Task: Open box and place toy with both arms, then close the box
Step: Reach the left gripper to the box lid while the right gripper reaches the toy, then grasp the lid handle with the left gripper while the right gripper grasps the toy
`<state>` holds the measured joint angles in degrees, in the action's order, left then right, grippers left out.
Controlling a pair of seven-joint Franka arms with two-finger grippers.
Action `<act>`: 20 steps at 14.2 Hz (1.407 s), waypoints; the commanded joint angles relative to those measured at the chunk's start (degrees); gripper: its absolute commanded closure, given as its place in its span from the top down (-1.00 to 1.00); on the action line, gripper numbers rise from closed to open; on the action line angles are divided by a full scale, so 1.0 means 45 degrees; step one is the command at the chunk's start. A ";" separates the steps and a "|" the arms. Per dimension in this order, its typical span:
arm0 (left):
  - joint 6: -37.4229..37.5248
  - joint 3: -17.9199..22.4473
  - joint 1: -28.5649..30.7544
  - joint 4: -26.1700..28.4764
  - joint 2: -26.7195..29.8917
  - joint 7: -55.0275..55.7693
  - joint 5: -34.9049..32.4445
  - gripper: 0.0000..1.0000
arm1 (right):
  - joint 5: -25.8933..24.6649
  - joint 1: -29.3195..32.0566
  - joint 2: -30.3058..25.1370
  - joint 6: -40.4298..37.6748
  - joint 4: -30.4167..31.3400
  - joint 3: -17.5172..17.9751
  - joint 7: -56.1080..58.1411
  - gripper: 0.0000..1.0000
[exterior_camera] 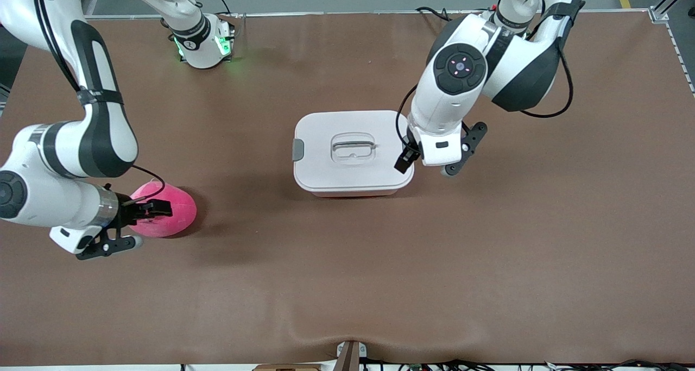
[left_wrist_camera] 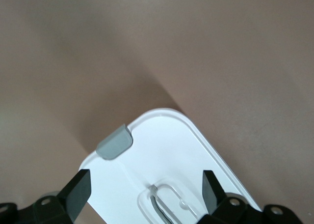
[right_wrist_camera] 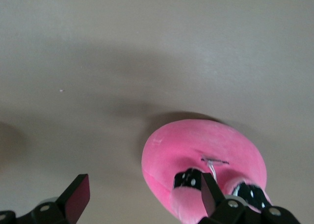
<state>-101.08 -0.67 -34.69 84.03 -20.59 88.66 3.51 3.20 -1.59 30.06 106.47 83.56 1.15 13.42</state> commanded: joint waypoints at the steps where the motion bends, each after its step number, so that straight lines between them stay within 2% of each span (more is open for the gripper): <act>1: -0.0019 0.0091 -0.0299 -0.0237 -0.0132 0.1191 0.0139 1.00 | 0.0011 0.0119 0.0234 0.0188 0.0024 -0.0040 0.0630 1.00; 4: -0.0174 0.0091 -0.0632 -0.0256 -0.0287 0.2963 0.0177 1.00 | -0.0105 0.0061 0.0215 0.0207 0.0629 -0.0040 0.0786 1.00; 6: -0.0544 0.0091 -0.0942 -0.0256 -0.0483 0.4334 0.0119 1.00 | -0.0630 -0.0212 0.0098 0.0304 0.0591 -0.0079 0.0806 1.00; 9: -0.1053 0.0091 -0.1412 -0.0275 -0.0931 0.6032 0.0158 1.00 | -0.3202 -0.0408 0.0078 0.0849 0.1134 -0.0059 0.0806 1.00; 10: -0.1189 0.0091 -0.1587 -0.0275 -0.1068 0.6793 0.0119 1.00 | -0.3598 -0.0428 0.0001 0.1277 0.1505 -0.0040 0.0806 1.00; 15: -0.1619 0.0091 -0.2056 -0.0295 -0.1498 0.8927 0.0119 1.00 | -0.3622 -0.0603 -0.0800 0.1302 0.2972 -0.0001 0.0883 1.00; 20: -0.2614 0.0111 -0.2583 -0.0295 -0.2123 1.1212 0.0022 1.00 | -0.3641 -0.0662 -0.0840 0.0657 0.2837 -0.0001 0.1938 1.00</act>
<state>-110.95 -0.70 -45.03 84.00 -28.25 135.94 3.55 -11.99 -4.35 28.24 109.55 94.57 1.26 20.74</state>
